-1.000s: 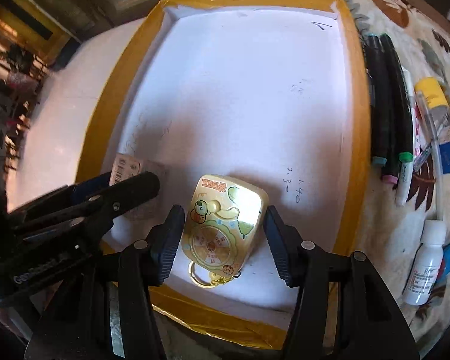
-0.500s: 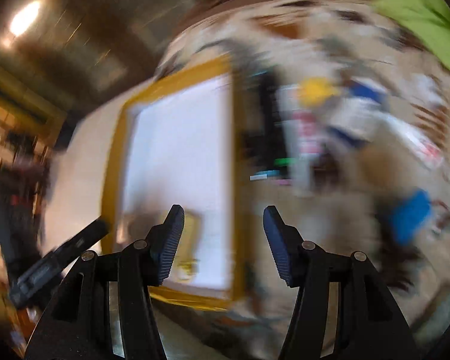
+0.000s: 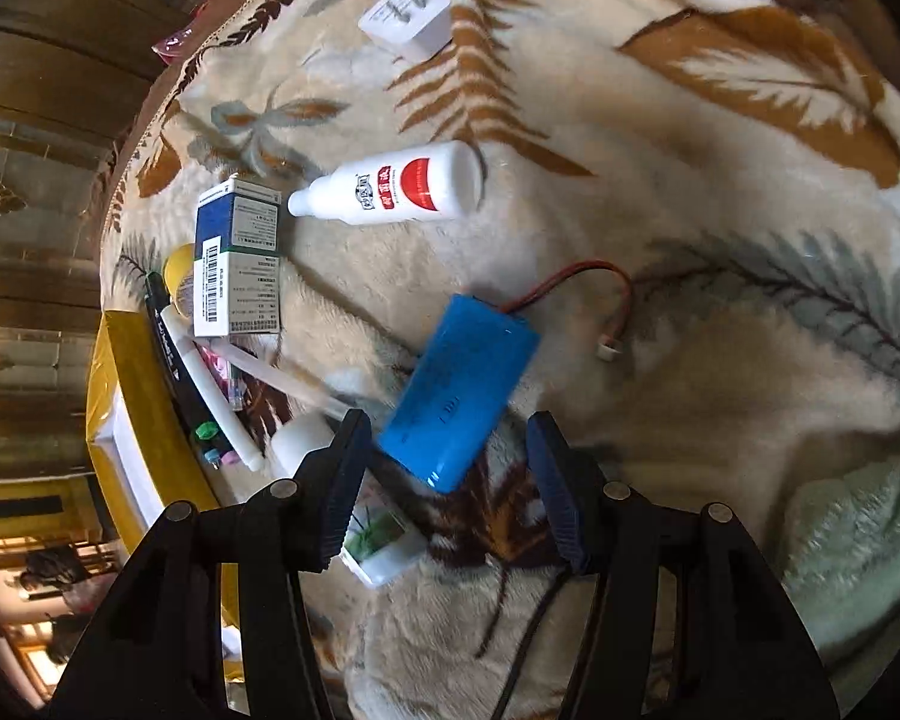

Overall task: Organize rigid objects
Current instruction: 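Grasp the white pill bottle with the left tool while the right tool grasps the blue battery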

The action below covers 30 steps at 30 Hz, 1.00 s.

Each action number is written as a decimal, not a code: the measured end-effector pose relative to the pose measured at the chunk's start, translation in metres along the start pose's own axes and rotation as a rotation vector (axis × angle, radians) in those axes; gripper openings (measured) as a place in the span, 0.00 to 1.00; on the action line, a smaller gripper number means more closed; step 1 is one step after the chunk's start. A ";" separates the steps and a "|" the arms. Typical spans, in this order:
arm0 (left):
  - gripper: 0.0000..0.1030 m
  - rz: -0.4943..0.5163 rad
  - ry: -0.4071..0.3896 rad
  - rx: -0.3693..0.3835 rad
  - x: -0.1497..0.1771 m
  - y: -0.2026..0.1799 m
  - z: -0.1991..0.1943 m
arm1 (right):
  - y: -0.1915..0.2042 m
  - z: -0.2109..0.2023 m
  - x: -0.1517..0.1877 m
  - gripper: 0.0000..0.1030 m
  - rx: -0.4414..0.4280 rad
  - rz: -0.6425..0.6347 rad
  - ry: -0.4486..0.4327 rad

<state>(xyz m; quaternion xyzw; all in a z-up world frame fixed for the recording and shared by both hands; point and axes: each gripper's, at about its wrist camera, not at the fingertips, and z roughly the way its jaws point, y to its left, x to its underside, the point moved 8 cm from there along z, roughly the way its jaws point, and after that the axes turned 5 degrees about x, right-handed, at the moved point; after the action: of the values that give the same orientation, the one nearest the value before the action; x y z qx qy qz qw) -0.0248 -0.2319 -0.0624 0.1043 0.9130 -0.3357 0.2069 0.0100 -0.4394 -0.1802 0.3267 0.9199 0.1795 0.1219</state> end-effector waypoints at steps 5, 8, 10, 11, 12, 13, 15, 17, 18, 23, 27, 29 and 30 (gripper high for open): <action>0.70 0.015 0.031 -0.009 0.008 -0.007 0.008 | -0.001 0.014 -0.013 0.54 0.043 -0.005 -0.008; 0.70 0.027 0.050 -0.020 0.009 -0.017 0.018 | 0.006 0.017 -0.013 0.52 0.109 -0.071 -0.012; 0.70 0.049 0.063 -0.030 0.009 -0.027 0.024 | 0.007 0.016 -0.015 0.42 0.128 -0.082 -0.013; 0.70 0.063 0.070 -0.036 0.009 -0.031 0.027 | 0.003 0.016 -0.018 0.42 0.081 -0.045 -0.003; 0.70 0.084 0.079 -0.053 0.010 -0.037 0.031 | -0.003 0.014 -0.020 0.41 0.044 -0.009 0.002; 0.70 0.097 0.084 -0.066 0.009 -0.041 0.035 | -0.007 0.014 -0.021 0.39 0.029 0.005 0.004; 0.70 0.123 0.109 -0.088 0.008 -0.049 0.046 | -0.010 0.013 -0.024 0.38 0.021 -0.008 0.002; 0.70 0.149 0.149 -0.118 0.008 -0.055 0.061 | -0.011 0.014 -0.027 0.38 0.022 -0.016 0.003; 0.70 0.162 0.165 -0.129 0.007 -0.059 0.072 | -0.012 0.014 -0.028 0.38 0.027 -0.022 -0.004; 0.69 0.161 0.259 -0.170 0.005 -0.066 0.121 | -0.021 0.006 -0.025 0.38 -0.009 0.011 -0.040; 0.69 0.143 0.329 -0.214 0.006 -0.061 0.157 | -0.027 0.004 -0.029 0.38 -0.038 0.044 -0.058; 0.61 0.117 0.350 -0.210 0.008 -0.059 0.167 | -0.031 0.003 -0.029 0.38 -0.044 0.047 -0.062; 0.58 0.111 0.365 -0.211 0.010 -0.057 0.174 | -0.035 0.002 -0.028 0.38 -0.049 0.050 -0.063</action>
<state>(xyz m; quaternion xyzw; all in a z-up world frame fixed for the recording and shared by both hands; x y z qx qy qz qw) 0.0006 -0.3886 -0.1539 0.1912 0.9582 -0.2020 0.0663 0.0128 -0.4822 -0.1935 0.3519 0.9025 0.1945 0.1540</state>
